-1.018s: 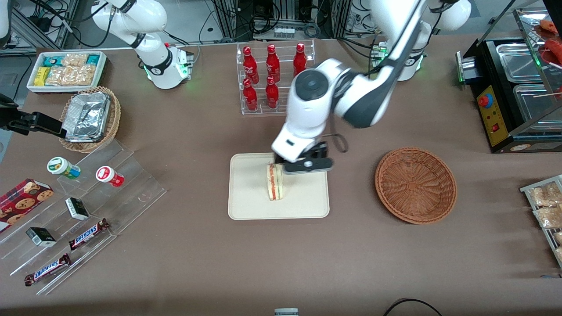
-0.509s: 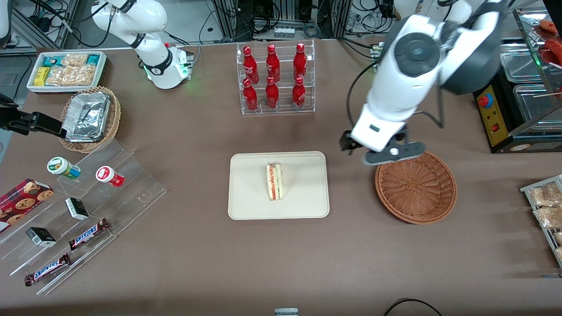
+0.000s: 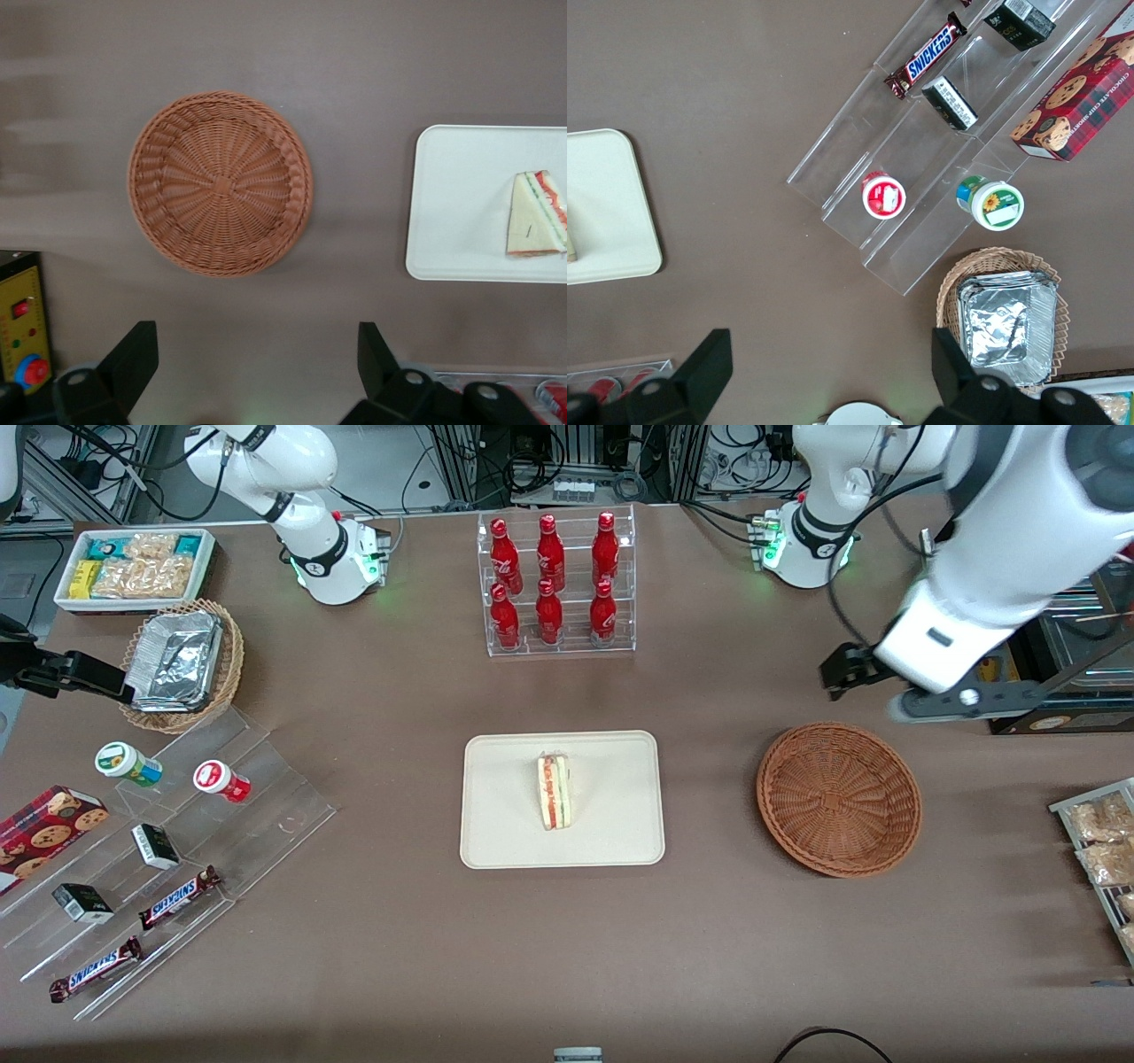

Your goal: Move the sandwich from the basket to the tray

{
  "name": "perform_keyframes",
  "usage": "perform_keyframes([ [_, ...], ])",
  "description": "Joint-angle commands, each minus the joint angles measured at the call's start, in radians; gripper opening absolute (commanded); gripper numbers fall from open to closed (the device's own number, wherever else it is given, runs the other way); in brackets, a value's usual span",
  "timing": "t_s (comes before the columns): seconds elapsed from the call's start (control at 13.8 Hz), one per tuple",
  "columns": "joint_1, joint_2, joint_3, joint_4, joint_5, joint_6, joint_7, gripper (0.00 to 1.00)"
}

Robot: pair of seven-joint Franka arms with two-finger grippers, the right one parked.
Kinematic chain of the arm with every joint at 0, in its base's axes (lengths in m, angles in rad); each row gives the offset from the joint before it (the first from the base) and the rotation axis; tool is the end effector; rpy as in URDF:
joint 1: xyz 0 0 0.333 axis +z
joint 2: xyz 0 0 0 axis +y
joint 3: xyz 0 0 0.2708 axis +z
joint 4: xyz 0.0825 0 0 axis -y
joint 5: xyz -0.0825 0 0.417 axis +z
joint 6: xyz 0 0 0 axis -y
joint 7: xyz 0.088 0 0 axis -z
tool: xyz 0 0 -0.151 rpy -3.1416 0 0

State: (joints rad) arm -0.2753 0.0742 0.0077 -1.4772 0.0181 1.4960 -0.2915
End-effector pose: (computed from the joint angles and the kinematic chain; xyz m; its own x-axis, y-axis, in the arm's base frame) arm 0.5766 -0.1553 0.5319 0.9985 0.0255 -0.0477 0.0239 -0.9991 -0.0338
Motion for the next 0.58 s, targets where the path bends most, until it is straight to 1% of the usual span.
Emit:
perform_keyframes([
  [0.0, 0.050, -0.050, -0.012, -0.029, 0.003, -0.048, 0.104, 0.99],
  [0.29, 0.146, -0.105, -0.012, -0.032, 0.000, -0.121, 0.260, 0.99],
  [0.36, 0.156, -0.114, -0.012, -0.032, 0.000, -0.131, 0.273, 0.99],
  [0.51, 0.165, -0.116, -0.002, -0.025, 0.011, -0.147, 0.236, 0.99],
])
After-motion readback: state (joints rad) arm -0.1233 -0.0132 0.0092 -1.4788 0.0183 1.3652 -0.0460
